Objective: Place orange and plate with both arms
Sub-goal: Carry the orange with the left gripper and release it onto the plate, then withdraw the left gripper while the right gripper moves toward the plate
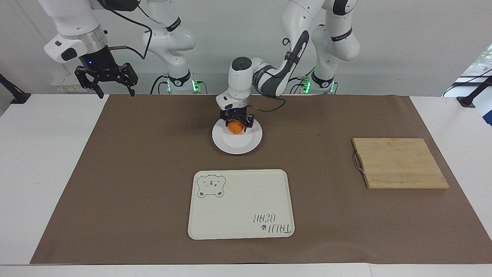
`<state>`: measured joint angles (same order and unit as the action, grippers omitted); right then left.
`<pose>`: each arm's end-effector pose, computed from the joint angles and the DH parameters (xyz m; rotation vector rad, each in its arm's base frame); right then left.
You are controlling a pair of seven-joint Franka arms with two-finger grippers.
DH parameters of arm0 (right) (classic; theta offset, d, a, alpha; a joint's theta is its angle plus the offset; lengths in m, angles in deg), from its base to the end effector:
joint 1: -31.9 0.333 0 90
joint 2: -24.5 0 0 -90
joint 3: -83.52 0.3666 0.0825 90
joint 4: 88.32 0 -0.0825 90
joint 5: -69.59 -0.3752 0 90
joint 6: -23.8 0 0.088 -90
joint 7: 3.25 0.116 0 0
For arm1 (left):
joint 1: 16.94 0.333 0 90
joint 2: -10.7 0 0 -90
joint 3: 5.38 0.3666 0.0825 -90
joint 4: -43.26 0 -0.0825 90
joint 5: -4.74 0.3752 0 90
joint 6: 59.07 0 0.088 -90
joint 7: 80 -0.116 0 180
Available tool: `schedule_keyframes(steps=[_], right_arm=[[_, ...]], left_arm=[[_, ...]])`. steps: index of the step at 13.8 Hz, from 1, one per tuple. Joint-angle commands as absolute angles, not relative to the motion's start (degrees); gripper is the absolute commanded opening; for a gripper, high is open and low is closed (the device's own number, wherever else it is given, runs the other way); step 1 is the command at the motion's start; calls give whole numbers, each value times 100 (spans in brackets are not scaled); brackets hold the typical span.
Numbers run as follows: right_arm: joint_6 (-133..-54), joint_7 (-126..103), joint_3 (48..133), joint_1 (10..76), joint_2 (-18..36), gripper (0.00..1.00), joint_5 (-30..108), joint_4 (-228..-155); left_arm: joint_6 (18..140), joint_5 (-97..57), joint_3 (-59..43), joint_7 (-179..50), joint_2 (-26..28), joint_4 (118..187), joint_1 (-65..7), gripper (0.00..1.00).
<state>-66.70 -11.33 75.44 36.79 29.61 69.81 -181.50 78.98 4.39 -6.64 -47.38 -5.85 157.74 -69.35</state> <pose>0.5138 -0.0332 0.6879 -3.1335 -0.1342 -0.0662 0.3692 -0.5008 0.3725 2.9978 -0.5483 0.1254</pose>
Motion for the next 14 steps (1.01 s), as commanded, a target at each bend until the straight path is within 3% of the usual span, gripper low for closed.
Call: schedule_keyframes(steps=[1, 10, 14], right_arm=[[-6664, -1054, 7605, 3611, 3047, 100, 7030, -18210], [-6664, -1054, 7614, 3611, 3047, 100, 7030, -18210], [-6664, -1054, 7605, 3611, 3047, 100, 7030, -18210]], left_arm=[[7419, 430, -626, -4765, -66, 15735, -6591, 100], [5917, 412, -608, -6002, 41, 14567, -4755, 100], [5309, 386, -599, -6602, 515, 14521, -3849, 100]])
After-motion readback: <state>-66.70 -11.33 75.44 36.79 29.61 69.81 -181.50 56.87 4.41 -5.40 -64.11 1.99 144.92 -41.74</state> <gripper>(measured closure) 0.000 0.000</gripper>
